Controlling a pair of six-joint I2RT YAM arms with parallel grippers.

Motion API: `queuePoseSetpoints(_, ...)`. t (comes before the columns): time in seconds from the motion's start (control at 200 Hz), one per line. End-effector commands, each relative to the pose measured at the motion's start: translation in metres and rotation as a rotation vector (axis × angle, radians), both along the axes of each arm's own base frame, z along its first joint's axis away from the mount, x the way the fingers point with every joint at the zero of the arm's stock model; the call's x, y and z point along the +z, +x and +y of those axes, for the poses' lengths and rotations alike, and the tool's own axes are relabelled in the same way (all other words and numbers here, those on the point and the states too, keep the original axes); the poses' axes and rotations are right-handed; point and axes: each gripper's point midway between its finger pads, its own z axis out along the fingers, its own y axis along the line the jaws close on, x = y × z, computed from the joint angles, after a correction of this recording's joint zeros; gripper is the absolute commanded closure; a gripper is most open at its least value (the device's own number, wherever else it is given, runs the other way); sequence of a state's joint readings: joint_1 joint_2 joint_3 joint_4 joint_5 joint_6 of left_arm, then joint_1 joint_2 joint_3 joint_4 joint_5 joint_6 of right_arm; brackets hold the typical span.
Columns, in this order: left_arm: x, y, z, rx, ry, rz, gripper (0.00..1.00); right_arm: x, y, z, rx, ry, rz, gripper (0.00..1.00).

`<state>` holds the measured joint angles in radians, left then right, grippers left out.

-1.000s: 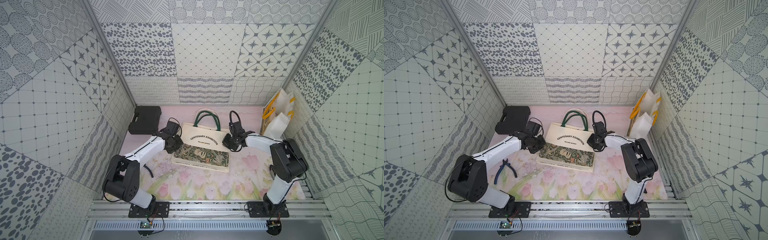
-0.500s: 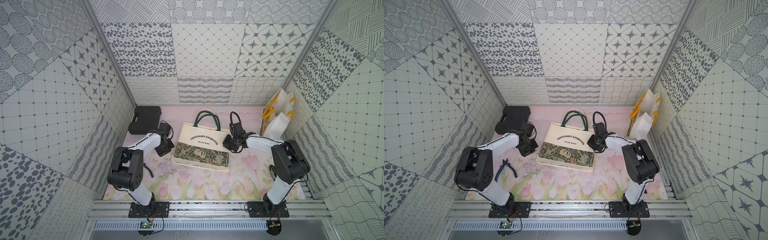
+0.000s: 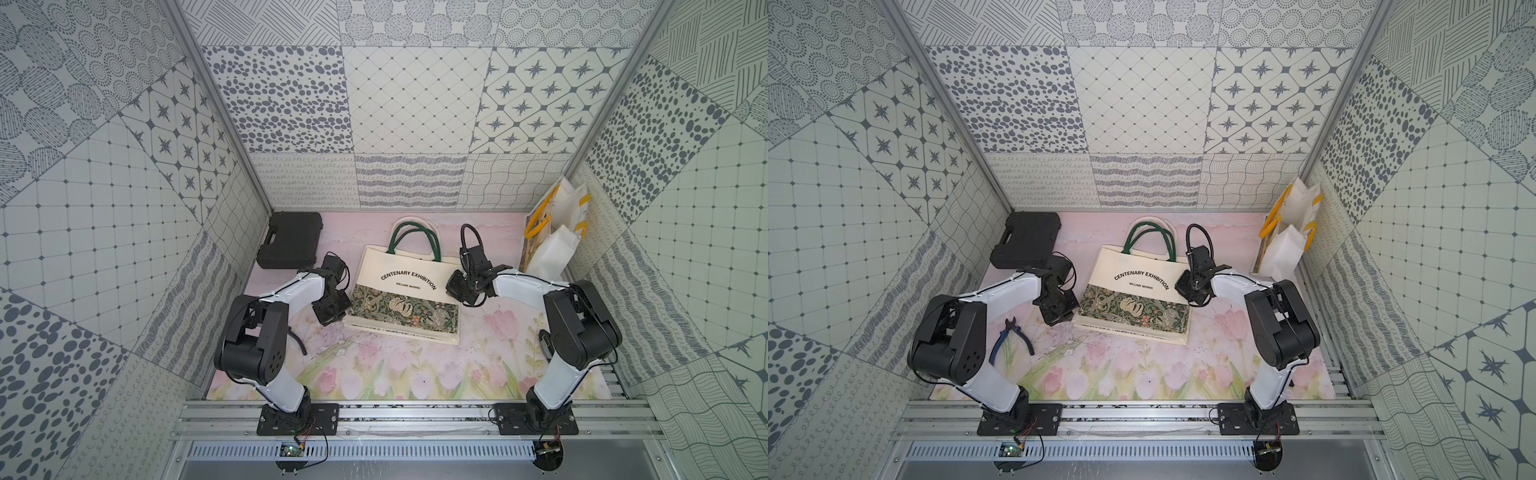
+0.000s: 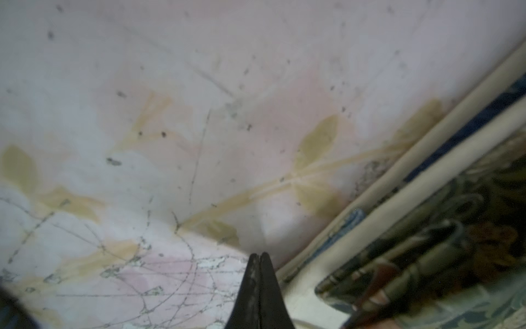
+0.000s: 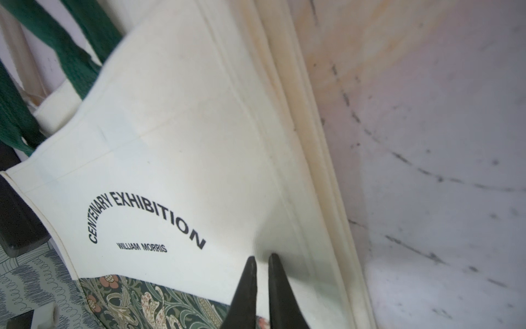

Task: Put away the canvas bag
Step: Adjust the canvas bag at the center of the board, then pick up the canvas bag from the center of the board.

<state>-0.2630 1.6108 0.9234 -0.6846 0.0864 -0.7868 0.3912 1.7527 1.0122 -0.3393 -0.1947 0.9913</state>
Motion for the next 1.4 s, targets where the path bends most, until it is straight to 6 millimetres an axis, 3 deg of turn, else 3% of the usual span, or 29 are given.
queuePoseSetpoints(0.0,0.004,-0.028,-0.019,-0.031,-0.053,0.059,1.00,0.001,-0.002,-0.002,-0.008,0.001,-0.003,0.87)
queuePoseSetpoints(0.25,0.002,-0.053,-0.028,-0.044,-0.072,0.079,1.00,0.005,0.001,-0.001,0.000,0.006,-0.014,0.87)
queuePoseSetpoints(0.56,0.009,-0.068,-0.047,-0.071,-0.119,0.052,1.00,0.019,0.005,-0.006,-0.010,0.014,-0.037,0.87)
queuePoseSetpoints(0.69,0.006,-0.069,-0.054,-0.087,-0.130,0.045,1.00,0.068,0.013,-0.024,0.001,-0.074,-0.169,0.86)
queuePoseSetpoints(0.835,0.019,-0.067,-0.039,-0.089,-0.049,0.012,1.00,0.170,0.023,-0.064,0.044,-0.330,-0.388,0.81)
queuePoseSetpoints(0.94,0.040,-0.061,-0.034,-0.128,-0.035,-0.072,1.00,0.247,0.023,-0.103,0.032,-0.561,-0.514,0.70)
queuePoseSetpoints(1.036,0.061,-0.057,-0.036,-0.166,-0.066,-0.166,1.00,0.291,0.023,-0.136,0.009,-0.734,-0.543,0.62)
queuePoseSetpoints(1.156,0.088,-0.052,-0.046,-0.235,-0.140,-0.298,1.00,0.298,0.028,-0.177,-0.042,-0.762,-0.486,0.58)
queuePoseSetpoints(1.266,0.104,-0.053,-0.043,-0.273,-0.146,-0.387,0.91,0.287,0.033,-0.204,-0.074,-0.747,-0.425,0.55)
queuePoseSetpoints(1.336,0.110,-0.054,-0.041,-0.291,-0.141,-0.413,0.81,0.281,0.038,-0.216,-0.092,-0.743,-0.408,0.54)
queuePoseSetpoints(1.391,0.113,-0.055,-0.044,-0.312,-0.163,-0.427,0.79,0.276,0.042,-0.223,-0.099,-0.733,-0.396,0.53)
